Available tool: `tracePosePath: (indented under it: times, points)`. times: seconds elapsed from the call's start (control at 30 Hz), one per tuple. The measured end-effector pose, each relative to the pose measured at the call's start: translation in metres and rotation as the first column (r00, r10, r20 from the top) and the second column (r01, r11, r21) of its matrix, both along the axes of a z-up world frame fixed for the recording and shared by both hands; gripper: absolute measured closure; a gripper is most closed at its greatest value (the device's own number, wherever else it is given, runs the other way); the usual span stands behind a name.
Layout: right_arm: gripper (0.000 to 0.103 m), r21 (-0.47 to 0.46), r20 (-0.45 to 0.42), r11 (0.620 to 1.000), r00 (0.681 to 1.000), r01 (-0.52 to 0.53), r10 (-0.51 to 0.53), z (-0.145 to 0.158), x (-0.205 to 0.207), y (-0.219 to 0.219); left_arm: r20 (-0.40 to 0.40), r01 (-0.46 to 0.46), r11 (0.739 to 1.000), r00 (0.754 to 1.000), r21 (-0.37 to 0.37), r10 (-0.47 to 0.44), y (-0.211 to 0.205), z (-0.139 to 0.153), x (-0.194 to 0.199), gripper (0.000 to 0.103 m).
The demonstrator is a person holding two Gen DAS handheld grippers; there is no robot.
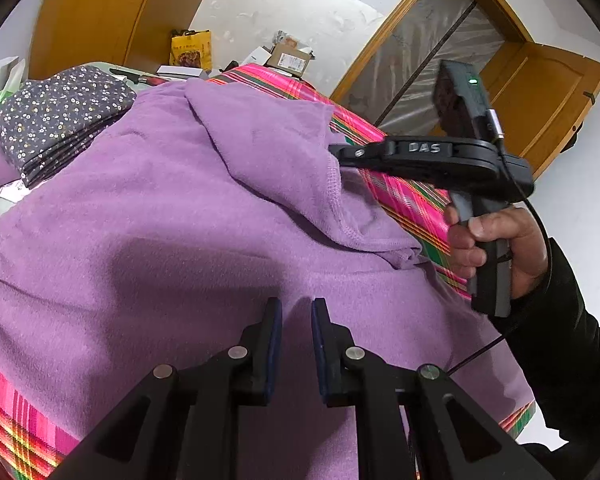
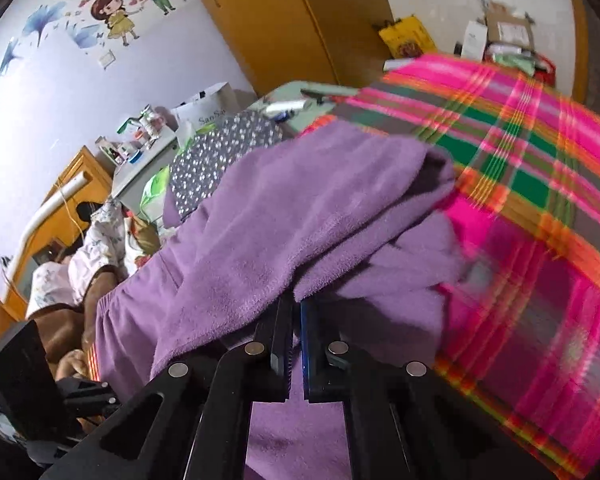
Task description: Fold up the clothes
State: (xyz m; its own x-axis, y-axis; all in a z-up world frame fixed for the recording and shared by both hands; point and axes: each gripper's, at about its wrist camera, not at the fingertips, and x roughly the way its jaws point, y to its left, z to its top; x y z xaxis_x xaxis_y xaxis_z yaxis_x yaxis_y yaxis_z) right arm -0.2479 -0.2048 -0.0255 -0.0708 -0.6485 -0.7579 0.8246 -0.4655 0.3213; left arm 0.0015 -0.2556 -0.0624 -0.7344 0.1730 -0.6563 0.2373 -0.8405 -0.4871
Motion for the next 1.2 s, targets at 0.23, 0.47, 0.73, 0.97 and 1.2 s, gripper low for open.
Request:
tracePosePath:
  times: [0.23, 0.47, 0.73, 0.97, 1.2]
  points:
    - [0.1, 0.042, -0.282, 0.989, 0.951, 0.143, -0.125, 0.056, -0.023, 0.072, 0.01, -0.004, 1.0, 1.0, -0.008, 0.004, 0.001, 0.001, 0.0, 0.088]
    - [0.1, 0.114, -0.588, 0.898, 0.757, 0.425, -0.284, 0.105, -0.052, 0.186, 0.017, 0.001, 1.0, 1.0, -0.017, -0.001, 0.008, 0.005, -0.002, 0.088]
    - [0.1, 0.177, -0.797, 0.744, 0.537, 0.644, -0.276, 0.109, -0.056, 0.292, -0.001, 0.043, 0.998, 0.999, -0.046, -0.043, 0.025, 0.019, -0.005, 0.088]
    - [0.1, 0.227, -0.732, 0.662, 0.573, 0.715, -0.368, 0.067, -0.057, 0.372, -0.011, 0.072, 0.994, 0.997, -0.077, -0.073, 0.038, 0.032, -0.011, 0.088]
    - [0.098, 0.252, -0.474, 0.697, 0.714, 0.671, -0.516, 0.028, -0.031, 0.425, -0.024, 0.119, 0.988, 0.992, -0.101, -0.122, 0.053, 0.041, -0.022, 0.088]
